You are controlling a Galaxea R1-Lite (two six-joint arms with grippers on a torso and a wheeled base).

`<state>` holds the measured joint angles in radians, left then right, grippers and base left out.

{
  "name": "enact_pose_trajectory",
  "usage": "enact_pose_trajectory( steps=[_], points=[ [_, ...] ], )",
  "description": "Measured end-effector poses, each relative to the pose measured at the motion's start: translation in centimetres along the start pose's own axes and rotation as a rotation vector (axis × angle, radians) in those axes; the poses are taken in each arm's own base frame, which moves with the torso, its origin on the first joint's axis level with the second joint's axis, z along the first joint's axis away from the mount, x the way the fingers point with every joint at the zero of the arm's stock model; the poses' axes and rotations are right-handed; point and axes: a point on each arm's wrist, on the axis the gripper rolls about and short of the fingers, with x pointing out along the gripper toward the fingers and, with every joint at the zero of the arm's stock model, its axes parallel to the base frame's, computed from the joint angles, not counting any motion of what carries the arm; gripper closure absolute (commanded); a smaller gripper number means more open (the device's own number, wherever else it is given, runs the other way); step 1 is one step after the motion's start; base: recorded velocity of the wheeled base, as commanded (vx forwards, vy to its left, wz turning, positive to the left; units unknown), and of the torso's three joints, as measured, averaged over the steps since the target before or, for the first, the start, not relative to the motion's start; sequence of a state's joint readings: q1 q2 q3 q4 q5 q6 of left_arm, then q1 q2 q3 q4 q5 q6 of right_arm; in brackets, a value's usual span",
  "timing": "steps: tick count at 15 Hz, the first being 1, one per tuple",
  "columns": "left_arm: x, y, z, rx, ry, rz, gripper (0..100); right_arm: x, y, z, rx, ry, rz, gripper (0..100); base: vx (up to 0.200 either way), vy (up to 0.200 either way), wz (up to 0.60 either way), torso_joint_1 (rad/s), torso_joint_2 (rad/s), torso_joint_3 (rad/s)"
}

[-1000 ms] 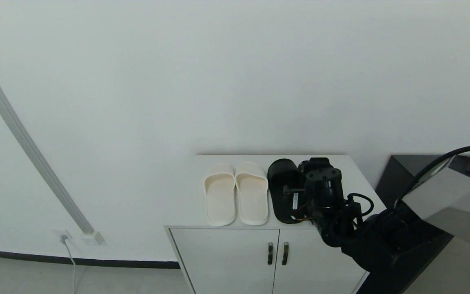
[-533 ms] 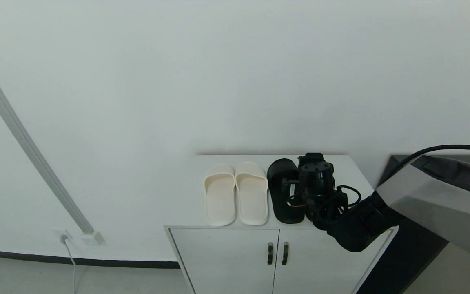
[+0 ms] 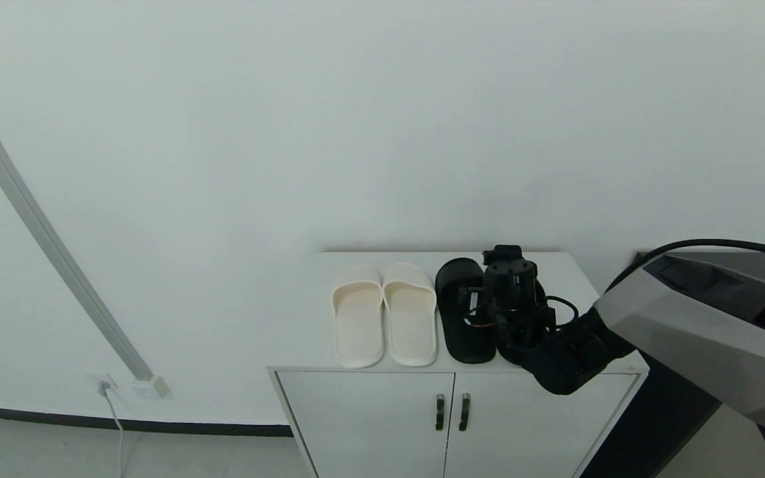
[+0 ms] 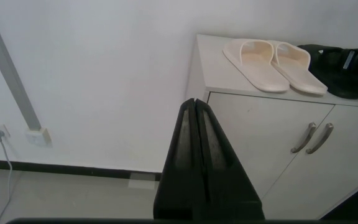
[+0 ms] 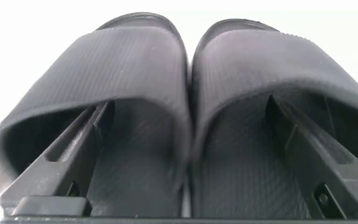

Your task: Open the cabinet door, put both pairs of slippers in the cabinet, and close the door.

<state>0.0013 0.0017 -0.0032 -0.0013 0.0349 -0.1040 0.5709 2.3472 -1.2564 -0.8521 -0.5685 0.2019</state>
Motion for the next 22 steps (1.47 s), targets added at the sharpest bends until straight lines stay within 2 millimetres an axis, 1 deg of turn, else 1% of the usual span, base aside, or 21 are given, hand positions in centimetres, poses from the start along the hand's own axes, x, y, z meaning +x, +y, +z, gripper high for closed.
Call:
enact_pose_trajectory(
  steps=[2, 3, 10, 12, 15, 17, 22],
  points=[
    [0.0, 0.0, 0.0, 0.000, 0.000, 0.000, 100, 0.3, -0.1, -0.2, -0.001, 0.001, -0.005, 0, 0.000, 0.000, 0.00, 0.000, 0.00, 0.000],
    [0.0, 0.0, 0.0, 0.000, 0.000, -0.001, 100, 0.4, -0.1, -0.3, -0.001, 0.002, -0.008, 100, 0.000, 0.000, 0.00, 0.000, 0.00, 0.000],
    [0.0, 0.0, 0.0, 0.000, 0.000, 0.000, 100, 0.3, -0.3, -0.3, -0.003, 0.003, -0.010, 100, 0.000, 0.000, 0.00, 0.000, 0.00, 0.000],
    [0.0, 0.0, 0.0, 0.000, 0.000, 0.000, 100, -0.3, -0.5, 0.0, -0.014, 0.008, -0.012, 100, 0.000, 0.000, 0.00, 0.000, 0.00, 0.000],
    [0.0, 0.0, 0.0, -0.001, 0.000, 0.001, 100, -2.0, -1.0, 1.0, -0.034, 0.008, -0.004, 100, 0.000, 0.000, 0.00, 0.000, 0.00, 0.000],
    [0.0, 0.0, 0.0, -0.001, 0.000, 0.002, 100, -3.9, -1.4, 1.6, -0.046, 0.022, 0.022, 100, 0.000, 0.000, 0.00, 0.000, 0.00, 0.000],
    [0.0, 0.0, 0.0, 0.001, 0.000, 0.003, 100, -12.0, -3.0, 3.4, -0.105, 0.025, 0.296, 100, 0.000, 0.000, 0.00, 0.000, 0.00, 0.000]
  ],
)
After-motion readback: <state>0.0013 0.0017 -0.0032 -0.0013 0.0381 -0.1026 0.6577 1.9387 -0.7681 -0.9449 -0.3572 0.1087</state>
